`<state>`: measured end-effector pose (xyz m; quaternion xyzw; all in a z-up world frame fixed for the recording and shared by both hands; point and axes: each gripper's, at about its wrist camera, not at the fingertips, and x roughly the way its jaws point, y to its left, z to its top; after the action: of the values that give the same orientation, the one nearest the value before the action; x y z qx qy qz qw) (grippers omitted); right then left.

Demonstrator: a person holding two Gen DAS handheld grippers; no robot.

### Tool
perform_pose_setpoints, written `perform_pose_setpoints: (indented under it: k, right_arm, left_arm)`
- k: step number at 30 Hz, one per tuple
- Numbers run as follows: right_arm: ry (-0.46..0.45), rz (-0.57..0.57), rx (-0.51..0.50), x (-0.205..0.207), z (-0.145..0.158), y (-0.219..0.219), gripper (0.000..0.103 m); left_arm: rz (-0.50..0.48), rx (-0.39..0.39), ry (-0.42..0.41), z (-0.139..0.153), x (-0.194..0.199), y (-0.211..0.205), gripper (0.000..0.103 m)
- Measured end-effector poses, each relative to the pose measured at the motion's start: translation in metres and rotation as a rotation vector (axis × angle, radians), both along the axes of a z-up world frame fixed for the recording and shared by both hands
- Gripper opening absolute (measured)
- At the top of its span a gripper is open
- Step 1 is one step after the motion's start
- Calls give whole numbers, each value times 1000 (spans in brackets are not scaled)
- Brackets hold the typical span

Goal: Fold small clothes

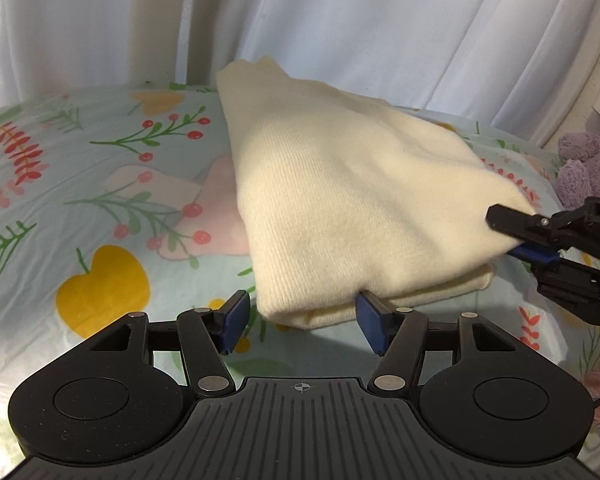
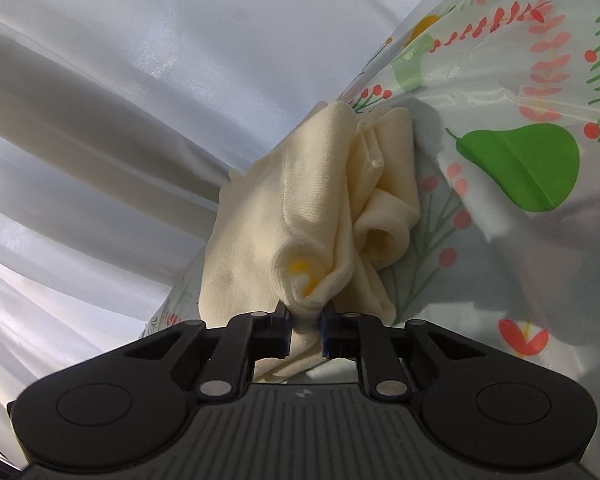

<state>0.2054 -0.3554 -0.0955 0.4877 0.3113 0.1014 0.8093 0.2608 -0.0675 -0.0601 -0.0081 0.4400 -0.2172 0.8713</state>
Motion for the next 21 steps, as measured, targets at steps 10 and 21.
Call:
perform_pose_setpoints:
  k: [10,21]
  right_arm:
    - [61,45,-386,3,6,8,7]
    - [11,93,-398,9,27,-28,69]
  left_arm:
    - [42,-17,72,3,14,28,64]
    - [62,-276,146,25,52,71,76]
